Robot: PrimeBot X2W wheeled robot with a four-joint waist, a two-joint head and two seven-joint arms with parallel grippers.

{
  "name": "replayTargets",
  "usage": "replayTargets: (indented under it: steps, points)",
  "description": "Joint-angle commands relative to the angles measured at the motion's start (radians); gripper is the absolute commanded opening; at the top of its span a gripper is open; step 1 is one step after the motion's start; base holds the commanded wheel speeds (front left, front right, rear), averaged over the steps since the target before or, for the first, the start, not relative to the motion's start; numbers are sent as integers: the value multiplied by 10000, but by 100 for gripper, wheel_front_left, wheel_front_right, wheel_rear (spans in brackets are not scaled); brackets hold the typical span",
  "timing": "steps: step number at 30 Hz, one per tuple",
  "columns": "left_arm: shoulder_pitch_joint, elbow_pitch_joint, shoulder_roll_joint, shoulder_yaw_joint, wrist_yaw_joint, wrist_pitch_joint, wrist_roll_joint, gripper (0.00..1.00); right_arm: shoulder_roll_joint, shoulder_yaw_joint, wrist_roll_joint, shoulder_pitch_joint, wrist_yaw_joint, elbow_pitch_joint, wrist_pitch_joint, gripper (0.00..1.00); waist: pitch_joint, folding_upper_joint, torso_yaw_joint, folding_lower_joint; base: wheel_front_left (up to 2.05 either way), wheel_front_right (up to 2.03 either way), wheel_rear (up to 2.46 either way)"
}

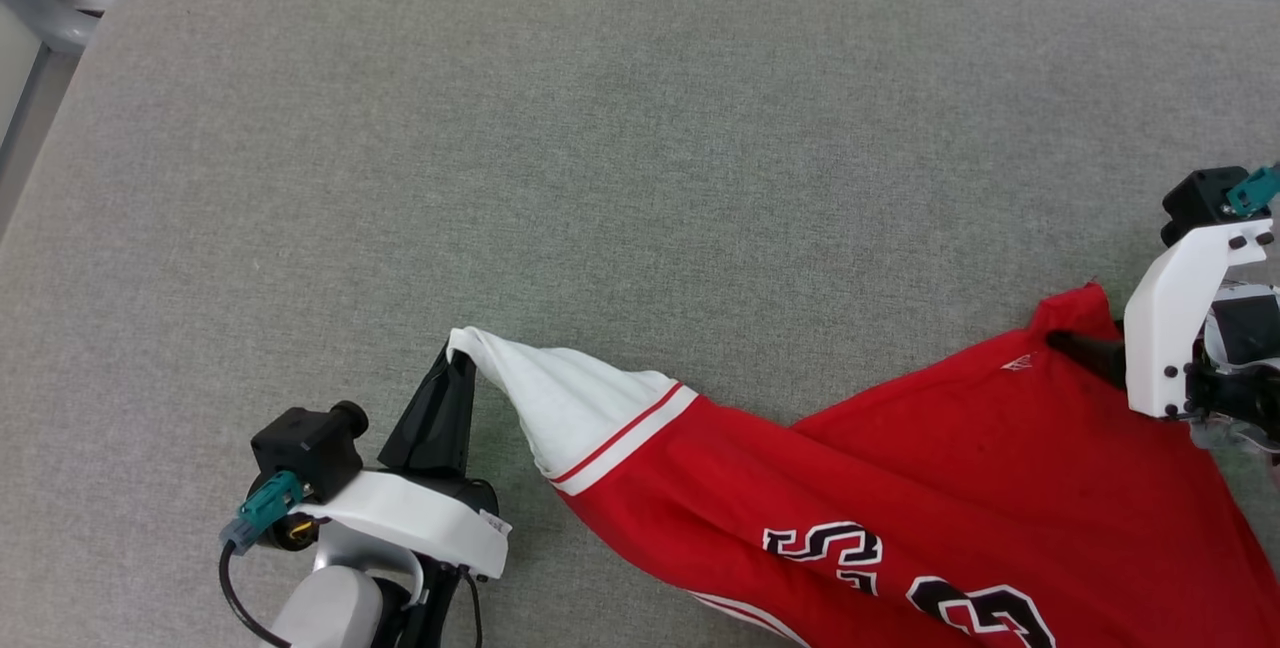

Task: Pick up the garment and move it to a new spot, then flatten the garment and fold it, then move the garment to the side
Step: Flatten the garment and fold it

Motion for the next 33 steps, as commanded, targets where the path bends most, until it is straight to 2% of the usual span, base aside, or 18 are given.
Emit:
replayTargets:
  steps: [1,2,3,8,11,17,26,33]
  points:
    - [-123,25,-19,9,-37,-65,6,0,312,515,124,766,29,526,492,44,-17,0,-7,0,0,0,0]
    - [-122,72,-25,21,-49,-79,11,0,310,571,257,745,29,596,534,4,-35,0,-16,0,0,0,0]
    - [-121,119,-29,35,-44,-87,16,0,264,646,272,663,29,625,469,0,-66,0,-22,0,0,0,0]
    - [-134,287,-23,126,-79,-104,-18,0,71,565,300,4,11,677,-604,0,-339,0,-78,0,0,0,0]
    - [-243,355,69,251,-53,-94,-34,0,93,54,64,-371,6,887,-1538,0,-613,0,-121,0,0,0,0]
    - [-1074,198,479,447,-53,169,47,0,431,-740,-584,-830,12,1090,-2991,0,-1049,0,-460,0,0,0,0]
    - [-3792,527,1144,925,-1,1109,32,0,1001,-1538,-1790,-2161,11,1056,-4248,0,-1192,0,-1135,0,0,0,0]
    - [-6469,2130,1379,1057,-160,1816,-129,0,1385,-2189,-2638,-3737,9,1332,-4915,0,-923,0,-1361,0,0,0,0]
